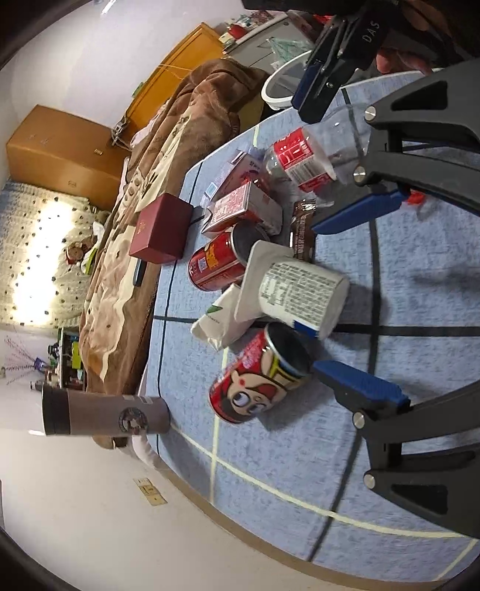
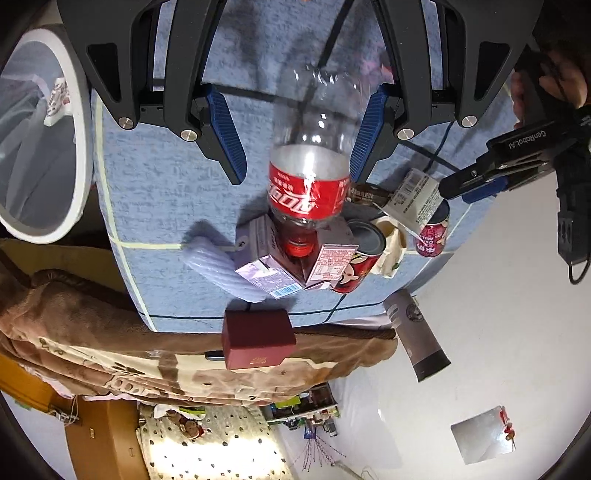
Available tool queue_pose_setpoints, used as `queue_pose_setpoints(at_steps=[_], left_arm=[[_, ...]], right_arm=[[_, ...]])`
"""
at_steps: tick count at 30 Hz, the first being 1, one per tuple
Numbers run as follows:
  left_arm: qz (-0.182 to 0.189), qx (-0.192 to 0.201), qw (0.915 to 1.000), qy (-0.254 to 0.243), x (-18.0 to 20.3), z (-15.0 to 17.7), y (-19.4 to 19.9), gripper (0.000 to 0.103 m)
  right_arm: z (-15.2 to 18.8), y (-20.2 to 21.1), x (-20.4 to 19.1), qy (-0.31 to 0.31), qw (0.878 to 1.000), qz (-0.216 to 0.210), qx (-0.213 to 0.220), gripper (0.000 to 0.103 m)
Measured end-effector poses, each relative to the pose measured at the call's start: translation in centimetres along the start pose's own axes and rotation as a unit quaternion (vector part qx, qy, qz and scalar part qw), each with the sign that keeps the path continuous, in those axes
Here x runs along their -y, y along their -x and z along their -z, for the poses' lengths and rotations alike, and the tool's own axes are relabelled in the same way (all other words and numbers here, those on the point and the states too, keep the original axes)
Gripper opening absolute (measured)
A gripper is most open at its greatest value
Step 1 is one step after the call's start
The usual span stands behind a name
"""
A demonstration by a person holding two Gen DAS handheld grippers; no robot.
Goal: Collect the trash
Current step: 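Grasp the white yogurt cup with the left tool while the right tool grasps the Coca-Cola bottle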
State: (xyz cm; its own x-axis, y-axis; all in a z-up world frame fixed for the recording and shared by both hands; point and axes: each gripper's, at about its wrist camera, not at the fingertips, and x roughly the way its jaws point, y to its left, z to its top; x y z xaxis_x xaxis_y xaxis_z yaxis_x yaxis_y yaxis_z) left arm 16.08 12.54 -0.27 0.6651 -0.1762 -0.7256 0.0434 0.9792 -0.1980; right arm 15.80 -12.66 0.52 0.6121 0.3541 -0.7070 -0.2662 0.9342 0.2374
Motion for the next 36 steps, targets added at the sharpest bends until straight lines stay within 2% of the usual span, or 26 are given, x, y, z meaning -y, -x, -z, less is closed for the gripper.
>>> queue_pose_setpoints(at_steps=[4,9,12,23,29,33,36], left_arm=[[0.011,-0.011,0.9998,-0.011,0.1,-0.5,-1.1,0.073],[0.022,-0.026,0.9992,-0.022,0.3,-0.9,-2.3,0.073],[0.028,-0.035,0.9986,-0.028,0.5,-1.3,-3.1,0.073],[0.030,-0.064,0.9966,-0.041,1.0,-1.4,-5.4,0.073],[0.034,-0.060,0.9970,-0.035,0.7,-1.4,-5.4,0.072],[0.041,-0.056,0.9971,-0.031,0.6,-1.4,-5.2,0.066],[0.043,-0.057,0.9970,-0.029,0.4,-1.3,-5.2,0.057]], right_arm=[[-0.4,-1.5,-0.7,0.003,1.000,-0.006,-0.025,0.060],[-0.4,-2.7,-1.4,0.015,0.999,0.015,-0.040,0.060],[-0.4,-3.3,-1.9,0.032,0.997,0.037,-0.056,0.067],[-0.7,-3.8,-1.7,0.047,0.994,0.062,-0.070,0.067],[-0.5,-4.3,-1.5,0.047,0.993,0.074,-0.077,0.067],[-0.5,-4.2,-1.7,0.054,0.993,0.074,-0.076,0.067],[-0.4,-4.2,-1.7,0.054,0.993,0.074,-0.074,0.065]])
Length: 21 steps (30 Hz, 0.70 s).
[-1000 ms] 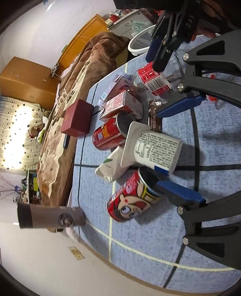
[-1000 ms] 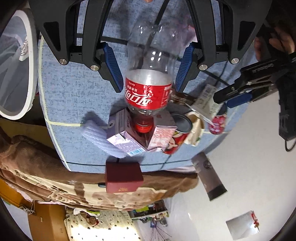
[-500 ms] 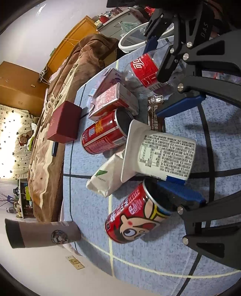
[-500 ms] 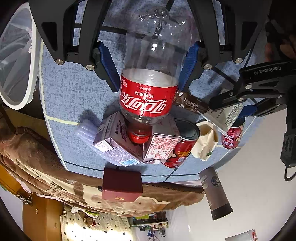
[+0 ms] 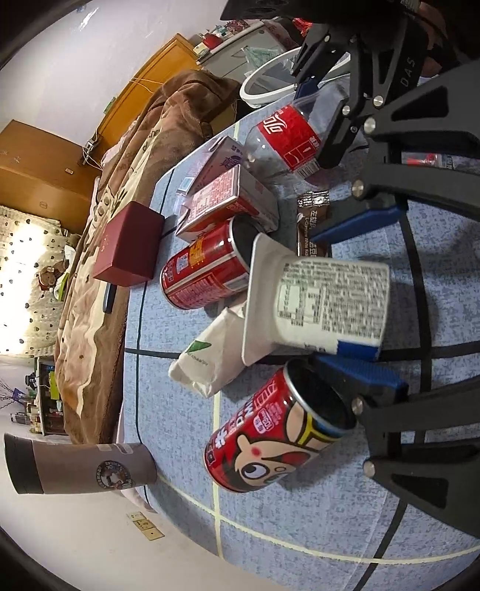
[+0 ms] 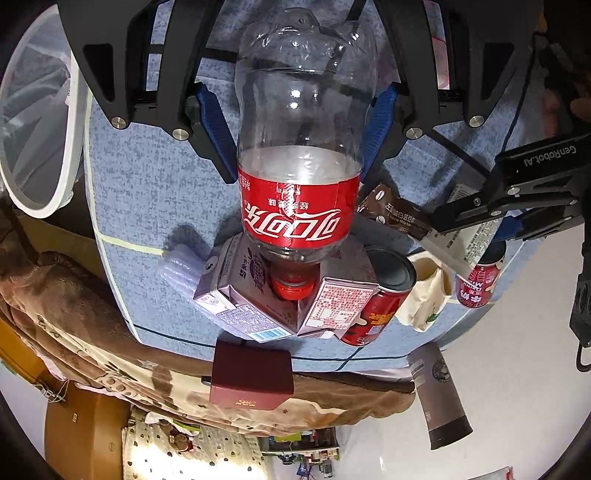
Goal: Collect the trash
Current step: 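Grasp the white yogurt cup with the left tool while the right tool grasps the Coca-Cola bottle, then carry the cup and bottle over the wastebasket and open both tools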
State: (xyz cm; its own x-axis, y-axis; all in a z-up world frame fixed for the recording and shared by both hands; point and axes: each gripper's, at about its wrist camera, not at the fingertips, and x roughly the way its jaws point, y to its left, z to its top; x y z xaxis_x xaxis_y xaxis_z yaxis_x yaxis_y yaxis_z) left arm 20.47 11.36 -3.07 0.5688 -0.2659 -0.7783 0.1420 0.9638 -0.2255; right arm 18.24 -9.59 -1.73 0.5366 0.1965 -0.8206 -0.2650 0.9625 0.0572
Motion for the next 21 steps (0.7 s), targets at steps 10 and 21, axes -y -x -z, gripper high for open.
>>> queue_pose_setpoints(at_steps=[10,21], left_arm=[[-0.004,0.001,1.0000,0.002,0.0,0.3,0.1,0.051],[-0.010,0.012,0.9999,-0.001,0.5,0.4,1.3,0.051]], right_arm=[[0.3,0.1,0.1,-0.004,1.000,0.002,0.009,0.064],[0.6,0.6,0.4,-0.010,1.000,-0.009,0.018,0.064]])
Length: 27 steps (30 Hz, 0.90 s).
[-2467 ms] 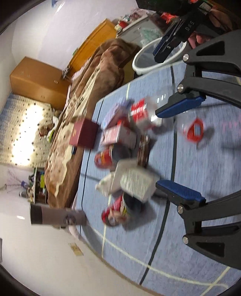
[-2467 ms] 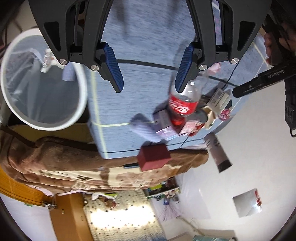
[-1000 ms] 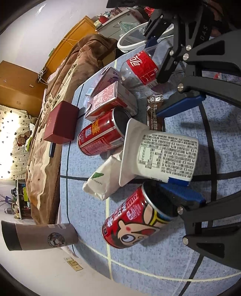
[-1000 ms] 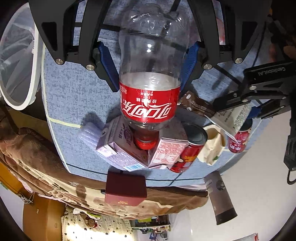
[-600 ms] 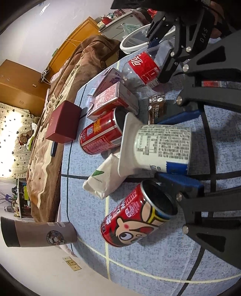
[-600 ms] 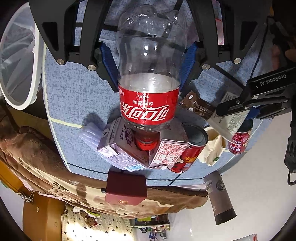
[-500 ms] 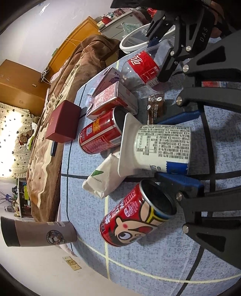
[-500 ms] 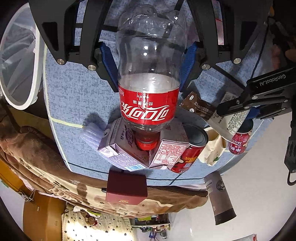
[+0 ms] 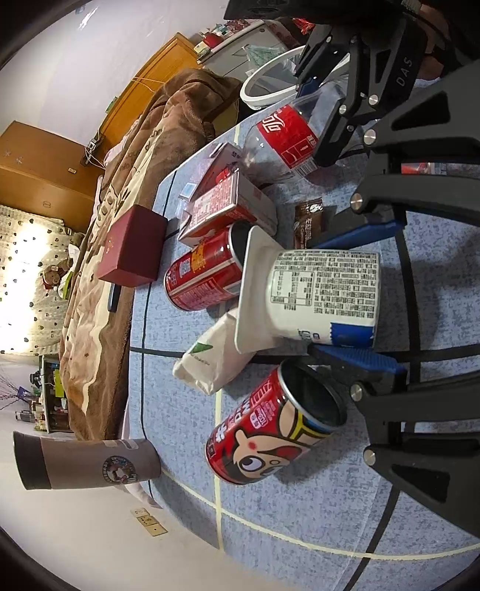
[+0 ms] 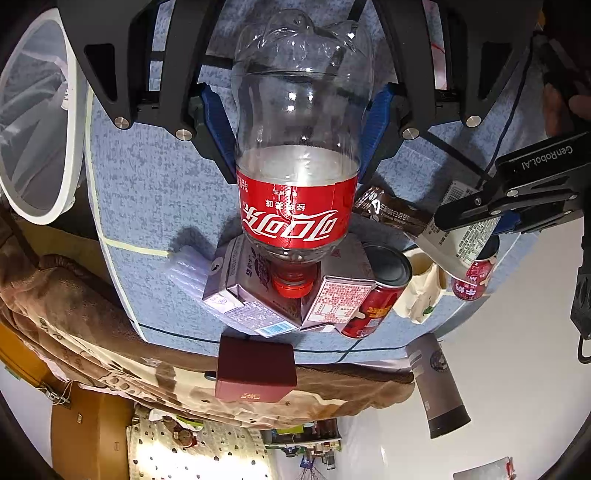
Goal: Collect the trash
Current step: 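Carry the cup and bottle over the wastebasket and open both tools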
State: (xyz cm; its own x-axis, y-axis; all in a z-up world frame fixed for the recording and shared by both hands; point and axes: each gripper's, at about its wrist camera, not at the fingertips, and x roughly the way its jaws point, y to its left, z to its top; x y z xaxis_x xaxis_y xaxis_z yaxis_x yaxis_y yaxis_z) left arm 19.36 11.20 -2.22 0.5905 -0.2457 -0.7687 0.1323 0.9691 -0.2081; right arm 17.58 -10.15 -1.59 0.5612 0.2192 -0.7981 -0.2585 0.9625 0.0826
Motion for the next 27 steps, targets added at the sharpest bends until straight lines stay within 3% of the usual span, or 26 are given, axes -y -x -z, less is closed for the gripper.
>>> queue_pose_setpoints(at_steps=[12,27], left_arm=[[-0.003,0.017,0.9998,-0.013,2.0,0.2,2.1,0.051],[0.020,0.037,0.9970,-0.065,9.6,-0.1,3.5,0.051]], right_arm=[[0.5,2.0,1.0,-0.014,1.000,-0.011,0.026,0.064],[2.0,6.8,6.2,-0.059,0.995,0.019,0.078,0.064]])
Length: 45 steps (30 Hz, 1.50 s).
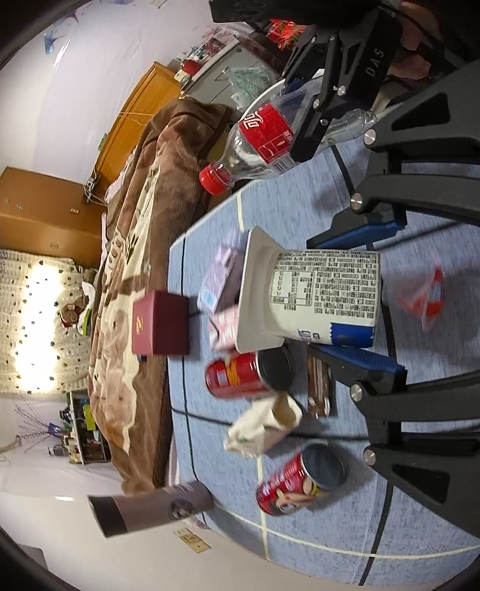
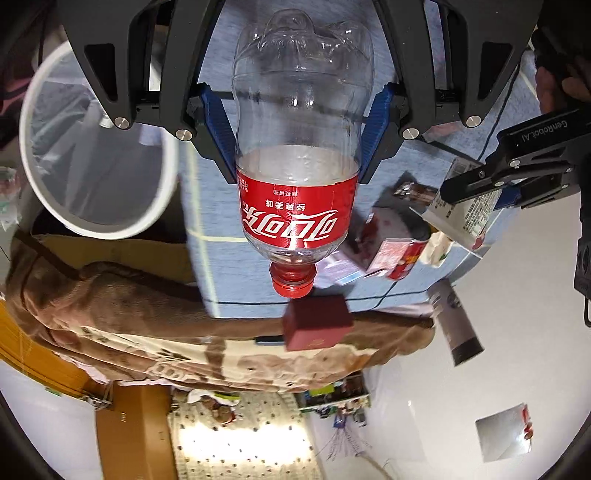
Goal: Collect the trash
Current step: 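Carry the cup and bottle over the wastebasket and open both tools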
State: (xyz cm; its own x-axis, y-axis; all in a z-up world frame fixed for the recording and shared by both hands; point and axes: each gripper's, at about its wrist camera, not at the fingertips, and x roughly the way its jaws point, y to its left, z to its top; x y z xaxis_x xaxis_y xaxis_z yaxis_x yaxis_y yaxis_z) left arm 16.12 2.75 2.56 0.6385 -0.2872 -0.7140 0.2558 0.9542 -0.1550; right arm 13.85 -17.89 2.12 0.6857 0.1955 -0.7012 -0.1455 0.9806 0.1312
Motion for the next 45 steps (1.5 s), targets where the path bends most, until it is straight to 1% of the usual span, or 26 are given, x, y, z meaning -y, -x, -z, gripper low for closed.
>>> queue_pose_setpoints(at_steps=[8,11,13,16,21,26,30,34,36,39,43,44,45], left_arm=[[0.024,0.008,0.9990,-0.037,5.5,-0.7,-0.5,0.051],[0.040,0.005,0.9979,-0.050,7.7,-1.0,-1.1,0.051],[0.043,0.004,0.9972,-0.060,9.2,-1.2,-1.5,0.051],[0.062,-0.001,0.9955,-0.072,11.5,-1.6,-2.3,0.051],[0.094,-0.007,0.9914,-0.091,15.7,-2.1,-3.5,0.051],[0.112,-0.020,0.9880,-0.104,19.2,-2.6,-5.3,0.051],[0.119,-0.037,0.9857,-0.113,21.2,-2.5,-6.9,0.051],[0.110,-0.049,0.9857,-0.118,22.7,-2.4,-8.5,0.051],[0.110,-0.058,0.9852,-0.118,23.2,-2.5,-9.2,0.051],[0.111,-0.058,0.9856,-0.113,23.7,-2.6,-10.2,0.051],[0.112,-0.076,0.9853,-0.104,23.9,-2.5,-11.5,0.051],[0.113,-0.079,0.9853,-0.101,23.8,-2.5,-11.7,0.052],[0.114,-0.080,0.9853,-0.099,23.7,-2.5,-11.8,0.057]], right_arm=[[0.6,2.2,4.4,-0.031,0.999,0.032,0.015,0.064],[0.9,2.8,6.0,-0.040,0.998,0.045,0.018,0.064],[1.0,3.2,7.3,-0.050,0.997,0.055,0.020,0.064],[1.2,3.6,8.8,-0.060,0.996,0.067,0.022,0.064],[1.4,3.5,11.8,-0.083,0.993,0.086,0.013,0.064],[2.0,2.7,14.3,-0.098,0.990,0.106,-0.003,0.064],[2.5,2.1,16.0,-0.109,0.988,0.104,-0.016,0.064],[2.9,1.4,17.3,-0.108,0.987,0.117,-0.030,0.064],[3.1,1.0,17.9,-0.111,0.986,0.119,-0.037,0.064],[3.3,0.8,18.8,-0.118,0.985,0.115,-0.041,0.064],[3.6,0.5,19.7,-0.134,0.983,0.113,-0.047,0.064],[3.7,0.7,19.8,-0.138,0.983,0.111,-0.041,0.064],[3.8,0.8,19.8,-0.140,0.984,0.107,-0.036,0.064]])
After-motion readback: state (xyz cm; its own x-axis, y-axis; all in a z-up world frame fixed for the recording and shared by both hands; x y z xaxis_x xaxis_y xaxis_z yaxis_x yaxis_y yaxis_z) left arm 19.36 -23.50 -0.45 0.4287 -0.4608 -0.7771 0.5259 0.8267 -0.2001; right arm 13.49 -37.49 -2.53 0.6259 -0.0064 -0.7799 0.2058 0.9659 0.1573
